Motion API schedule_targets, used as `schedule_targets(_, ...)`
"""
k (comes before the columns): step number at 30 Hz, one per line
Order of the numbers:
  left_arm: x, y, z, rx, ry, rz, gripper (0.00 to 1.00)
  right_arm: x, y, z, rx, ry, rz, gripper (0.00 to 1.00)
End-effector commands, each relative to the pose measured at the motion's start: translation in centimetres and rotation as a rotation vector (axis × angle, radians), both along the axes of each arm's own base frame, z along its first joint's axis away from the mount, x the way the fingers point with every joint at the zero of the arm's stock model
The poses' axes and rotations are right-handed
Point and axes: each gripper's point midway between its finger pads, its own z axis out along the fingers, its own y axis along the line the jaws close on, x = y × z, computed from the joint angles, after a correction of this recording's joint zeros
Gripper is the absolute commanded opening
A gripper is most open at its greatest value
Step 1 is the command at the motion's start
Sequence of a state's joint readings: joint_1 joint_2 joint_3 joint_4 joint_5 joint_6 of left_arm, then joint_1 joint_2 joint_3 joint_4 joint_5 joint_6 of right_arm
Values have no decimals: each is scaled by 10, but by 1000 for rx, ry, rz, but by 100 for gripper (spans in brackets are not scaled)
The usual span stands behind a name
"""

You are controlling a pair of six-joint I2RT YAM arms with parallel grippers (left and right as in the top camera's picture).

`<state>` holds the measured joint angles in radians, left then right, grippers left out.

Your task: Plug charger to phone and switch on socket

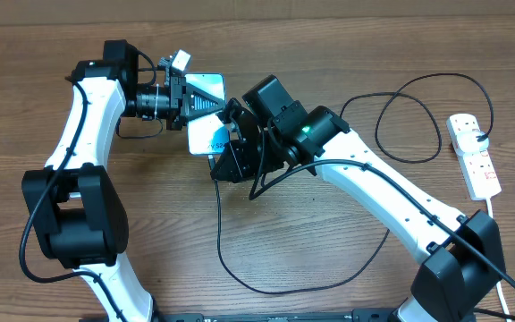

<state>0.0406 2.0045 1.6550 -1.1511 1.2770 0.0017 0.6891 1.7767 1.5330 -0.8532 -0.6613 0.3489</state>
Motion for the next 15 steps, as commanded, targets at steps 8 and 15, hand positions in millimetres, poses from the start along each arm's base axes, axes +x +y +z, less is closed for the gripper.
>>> schedule_targets(8,-3,-2,17,-31,-27,-3,4,10,5,14,21,-45,-29,4)
schedule_targets(15,-3,-2,17,-31,-28,-3,4,13,6,16,25,-44,-45,4)
